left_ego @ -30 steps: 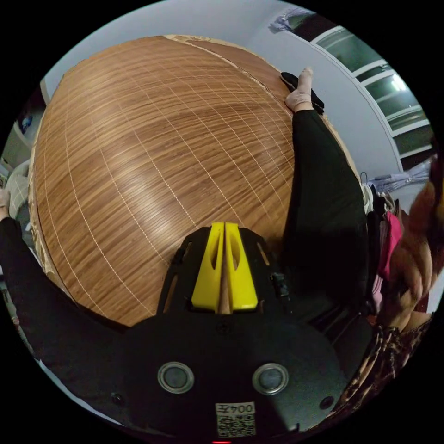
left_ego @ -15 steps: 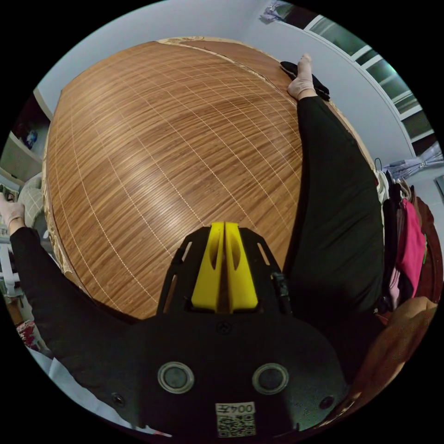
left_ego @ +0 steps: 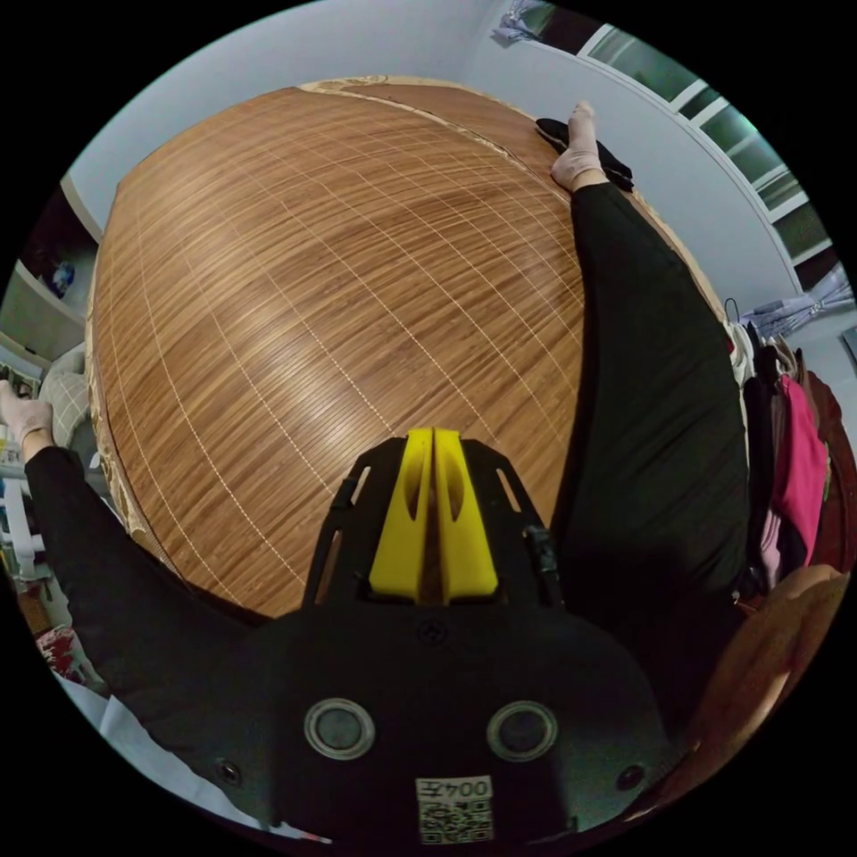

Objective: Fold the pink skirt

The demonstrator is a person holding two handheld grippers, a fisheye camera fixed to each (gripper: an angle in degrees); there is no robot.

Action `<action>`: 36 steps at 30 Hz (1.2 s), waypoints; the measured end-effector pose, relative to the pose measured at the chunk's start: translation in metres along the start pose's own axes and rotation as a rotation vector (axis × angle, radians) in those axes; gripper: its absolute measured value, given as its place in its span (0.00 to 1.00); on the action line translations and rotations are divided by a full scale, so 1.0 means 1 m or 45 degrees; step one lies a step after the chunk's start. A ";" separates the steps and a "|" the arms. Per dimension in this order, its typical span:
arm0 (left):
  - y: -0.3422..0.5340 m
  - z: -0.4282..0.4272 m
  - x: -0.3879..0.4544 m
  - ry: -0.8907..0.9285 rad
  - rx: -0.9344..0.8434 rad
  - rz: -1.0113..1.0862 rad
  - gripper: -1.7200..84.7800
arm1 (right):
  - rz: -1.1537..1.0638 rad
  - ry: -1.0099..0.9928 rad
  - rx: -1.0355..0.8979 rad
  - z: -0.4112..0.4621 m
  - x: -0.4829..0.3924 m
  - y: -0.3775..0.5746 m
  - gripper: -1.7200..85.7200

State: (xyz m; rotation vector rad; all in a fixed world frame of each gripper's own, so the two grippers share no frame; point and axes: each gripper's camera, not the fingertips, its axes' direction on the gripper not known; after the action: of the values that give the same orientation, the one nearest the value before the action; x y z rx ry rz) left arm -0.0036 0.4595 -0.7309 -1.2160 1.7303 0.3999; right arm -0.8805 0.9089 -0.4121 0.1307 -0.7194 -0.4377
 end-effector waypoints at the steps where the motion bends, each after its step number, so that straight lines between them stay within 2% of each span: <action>1: 0.001 -0.001 0.000 -0.008 -0.002 0.004 0.02 | 0.002 -0.002 -0.005 0.002 -0.001 0.001 0.01; 6: 0.016 -0.008 0.006 -0.202 0.000 0.069 0.02 | 0.051 -0.019 -0.043 0.016 -0.002 0.015 0.01; 14: 0.027 -0.016 0.005 -0.128 0.033 0.005 0.02 | 0.054 -0.065 -0.020 0.025 -0.008 0.026 0.01; 18: 0.029 -0.026 0.013 -0.295 0.090 0.039 0.02 | 0.062 -0.004 0.036 0.012 -0.014 0.030 0.01; 22: 0.032 -0.023 0.009 -0.308 0.069 0.021 0.02 | 0.168 0.051 0.096 -0.009 -0.011 0.040 0.01; 28: 0.039 -0.018 0.003 -0.321 0.064 0.008 0.02 | 0.358 0.409 0.177 -0.068 -0.015 0.064 0.01; 36: 0.045 -0.019 0.007 -0.352 0.076 0.027 0.02 | 0.656 0.962 0.060 -0.168 -0.053 0.093 0.02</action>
State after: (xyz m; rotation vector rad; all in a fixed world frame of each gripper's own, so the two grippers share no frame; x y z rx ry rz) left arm -0.0527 0.4628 -0.7383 -1.0475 1.5075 0.5011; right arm -0.7732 1.0099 -0.5454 0.1368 -0.0026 0.1348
